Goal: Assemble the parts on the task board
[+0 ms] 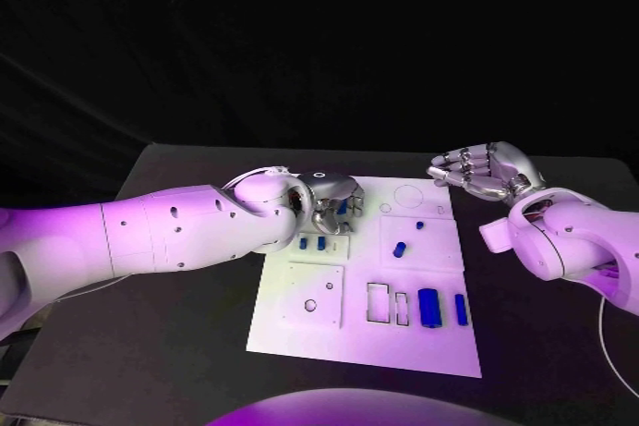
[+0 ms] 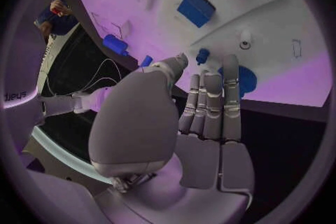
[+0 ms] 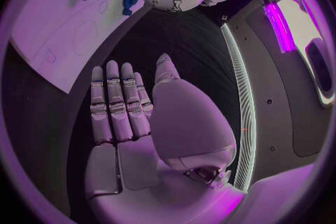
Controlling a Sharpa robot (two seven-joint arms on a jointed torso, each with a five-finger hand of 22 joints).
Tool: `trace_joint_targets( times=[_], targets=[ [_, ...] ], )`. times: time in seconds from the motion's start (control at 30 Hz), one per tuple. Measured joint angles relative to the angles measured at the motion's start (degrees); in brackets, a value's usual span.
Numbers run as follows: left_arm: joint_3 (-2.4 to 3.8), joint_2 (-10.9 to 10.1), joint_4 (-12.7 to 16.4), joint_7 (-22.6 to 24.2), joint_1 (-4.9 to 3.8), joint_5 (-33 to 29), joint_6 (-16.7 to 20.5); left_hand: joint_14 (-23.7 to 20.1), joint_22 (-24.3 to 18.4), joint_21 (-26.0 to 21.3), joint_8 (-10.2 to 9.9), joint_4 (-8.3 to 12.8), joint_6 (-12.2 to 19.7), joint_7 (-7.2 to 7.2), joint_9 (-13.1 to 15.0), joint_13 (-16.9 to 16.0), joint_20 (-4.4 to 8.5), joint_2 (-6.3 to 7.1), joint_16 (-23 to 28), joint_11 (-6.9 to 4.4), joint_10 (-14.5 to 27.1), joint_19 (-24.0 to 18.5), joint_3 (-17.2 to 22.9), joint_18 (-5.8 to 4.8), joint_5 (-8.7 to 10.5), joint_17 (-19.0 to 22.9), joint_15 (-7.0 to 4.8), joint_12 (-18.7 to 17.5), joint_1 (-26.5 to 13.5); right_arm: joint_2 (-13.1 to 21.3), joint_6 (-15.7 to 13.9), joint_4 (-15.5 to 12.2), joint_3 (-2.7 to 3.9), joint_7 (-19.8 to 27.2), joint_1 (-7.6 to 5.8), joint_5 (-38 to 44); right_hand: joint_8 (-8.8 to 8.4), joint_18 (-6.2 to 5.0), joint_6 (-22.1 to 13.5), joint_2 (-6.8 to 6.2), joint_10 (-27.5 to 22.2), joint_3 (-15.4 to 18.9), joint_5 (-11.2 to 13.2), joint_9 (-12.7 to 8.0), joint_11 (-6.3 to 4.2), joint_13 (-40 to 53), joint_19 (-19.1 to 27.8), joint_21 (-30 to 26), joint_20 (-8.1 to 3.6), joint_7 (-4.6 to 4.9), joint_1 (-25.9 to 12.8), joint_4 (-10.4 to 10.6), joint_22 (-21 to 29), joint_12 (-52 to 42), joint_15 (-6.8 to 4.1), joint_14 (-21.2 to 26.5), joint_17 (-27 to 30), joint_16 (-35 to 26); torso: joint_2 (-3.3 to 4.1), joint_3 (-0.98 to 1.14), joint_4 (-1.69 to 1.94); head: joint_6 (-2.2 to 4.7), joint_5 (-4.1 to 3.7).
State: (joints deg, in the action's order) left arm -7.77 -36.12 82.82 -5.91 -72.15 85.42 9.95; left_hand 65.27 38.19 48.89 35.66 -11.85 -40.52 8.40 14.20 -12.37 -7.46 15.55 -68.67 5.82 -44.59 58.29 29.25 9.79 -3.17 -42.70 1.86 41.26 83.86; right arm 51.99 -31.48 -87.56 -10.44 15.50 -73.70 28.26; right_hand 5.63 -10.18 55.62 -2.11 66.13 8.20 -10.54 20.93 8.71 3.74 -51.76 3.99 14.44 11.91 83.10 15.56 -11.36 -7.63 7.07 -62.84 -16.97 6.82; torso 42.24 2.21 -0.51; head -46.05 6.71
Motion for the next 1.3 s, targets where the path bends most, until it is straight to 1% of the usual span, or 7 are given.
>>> trace_joint_targets(
  times=[0.27, 0.43, 0.57, 0.8, 0.87, 1.0, 1.3],
  targets=[
    [0.0, 0.7, -0.9, -0.6, 0.05, 1.7, -3.0, 1.1, 1.3, 1.5, -0.6, 0.5, -2.0, -0.26, -1.2, 1.2, 0.1, 0.11, -2.6, -0.4, -1.4, 0.1, 2.3, 0.04, 0.0, -1.0, -0.23, 0.0, 0.2, 0.1, 0.0, -0.1, 0.0, 0.0, 0.0, 0.0, 0.0, -0.01, 0.0, 0.04, 0.0, 0.0, 0.0, -0.1, 0.0, 0.0, 0.0, 0.0, 0.0, 0.0, 0.4, 0.0, 0.1, 0.0, 0.0, 0.0, 0.1, 0.0, -0.09, 0.05, -0.01, -0.03, 0.16],
    [0.07, 0.8, -1.1, -1.0, 0.03, 2.1, -4.5, 1.3, 1.8, 2.3, -1.0, 1.0, -2.5, -0.34, -1.6, 1.7, 0.11, -0.09, -3.2, -0.57, -2.1, 0.1, 3.5, 0.99, -0.01, -0.9, -0.44, 0.0, 0.4, 0.0, 0.0, -0.1, 0.0, 0.0, 0.0, 0.0, 0.0, 0.0, 0.0, -0.01, 0.0, 0.0, 0.0, 0.0, 0.0, 0.0, 0.0, 0.0, 0.0, 0.0, 0.5, 0.0, 0.1, 0.0, 0.0, 0.0, 0.1, 0.0, -0.1, 0.04, -0.02, -0.01, 0.19],
    [0.19, 0.8, -1.1, -1.2, -0.05, 2.3, -5.2, 1.3, 2.0, 2.5, -1.3, 1.1, -3.0, -0.24, -1.8, 1.8, 0.11, -0.09, -3.4, -0.39, -2.2, 0.1, 3.7, 1.79, -0.01, -0.7, -0.43, -0.2, 0.4, 0.0, 0.0, -0.1, 0.01, 0.0, 0.0, 0.0, 0.0, -0.01, 0.0, -0.01, 0.0, 0.0, 0.0, 0.0, 0.0, 0.0, 0.0, 0.0, 0.0, 0.0, 0.5, 0.0, 0.1, 0.0, 0.0, 0.0, 0.1, 0.0, -0.09, -0.04, -0.01, 0.07, 0.16],
    [0.3, 0.8, -1.1, -1.4, -0.19, 2.3, -6.0, 1.3, 2.6, 3.3, -1.5, 1.7, -3.1, -0.19, -2.1, 2.3, 0.31, -0.09, -3.7, -0.4, -2.2, -0.1, 4.8, 1.74, 0.0, -0.4, -0.43, -0.3, 0.4, 0.0, 0.1, -0.1, 0.01, 0.0, 0.0, 0.0, 0.0, -0.01, 0.0, 0.0, 0.0, 0.0, 0.0, 0.0, 0.0, 0.0, 0.0, 0.0, 0.0, 0.0, 0.5, 0.0, 0.1, 0.0, 0.0, 0.0, 0.0, 0.0, -0.04, -0.07, 0.02, 0.12, 0.12],
    [0.34, 0.8, -1.1, -1.5, -0.22, 2.2, -6.2, 1.3, 2.7, 3.4, -1.8, 2.2, -3.3, 0.07, -2.3, 2.6, 0.31, -0.6, -3.8, -0.36, -2.5, -0.1, 5.8, 1.73, 0.0, 0.0, -0.43, -0.5, 0.9, 0.0, 0.1, -0.1, 0.01, 0.0, 0.0, 0.0, 0.0, 0.0, 0.0, 0.23, 0.0, 0.0, 0.0, 0.0, 0.0, 0.0, 0.0, 0.0, 0.0, 0.0, 0.7, 0.0, 0.1, 0.0, 0.0, 0.0, 0.1, 0.0, -0.04, -0.07, 0.03, 0.12, 0.13],
    [0.38, 0.7, -1.1, -1.7, -0.27, 1.9, -6.7, 1.4, 3.6, 4.5, -2.1, 3.4, -4.0, 0.28, -2.6, 3.0, 0.52, -0.78, -4.6, -0.38, -3.5, -0.3, 7.4, 1.72, 0.0, -0.1, -0.54, -0.5, 1.0, 0.0, 0.1, -0.1, 0.01, 0.0, 0.0, 0.0, 0.0, 0.0, 0.0, 0.22, 0.0, 0.0, 0.0, 0.0, 0.0, 0.0, 0.0, 0.0, 0.0, 0.0, 0.7, 0.0, 0.1, 0.0, 0.0, 0.0, 0.1, 0.0, -0.04, -0.07, 0.03, 0.12, 0.18],
    [0.44, 0.7, -1.2, -1.9, -0.33, 1.3, -7.1, 1.9, 5.2, 6.4, -2.8, 5.7, -4.9, 0.48, -3.2, 3.8, 0.7, -0.77, -5.4, -0.38, -4.1, -1.0, 9.9, 1.72, 0.0, -0.1, -0.61, -0.5, 1.0, 0.0, 0.1, -0.1, 0.01, 0.0, -0.01, 0.0, 0.0, -0.01, 0.0, 0.22, 0.0, 0.0, 0.0, 0.0, 0.0, 0.0, 0.0, 0.0, 0.0, 0.0, 0.7, 0.0, 0.1, 0.0, 0.0, 0.0, 0.1, 0.0, -0.05, -0.03, 0.0, 0.07, 0.23]
  ],
)
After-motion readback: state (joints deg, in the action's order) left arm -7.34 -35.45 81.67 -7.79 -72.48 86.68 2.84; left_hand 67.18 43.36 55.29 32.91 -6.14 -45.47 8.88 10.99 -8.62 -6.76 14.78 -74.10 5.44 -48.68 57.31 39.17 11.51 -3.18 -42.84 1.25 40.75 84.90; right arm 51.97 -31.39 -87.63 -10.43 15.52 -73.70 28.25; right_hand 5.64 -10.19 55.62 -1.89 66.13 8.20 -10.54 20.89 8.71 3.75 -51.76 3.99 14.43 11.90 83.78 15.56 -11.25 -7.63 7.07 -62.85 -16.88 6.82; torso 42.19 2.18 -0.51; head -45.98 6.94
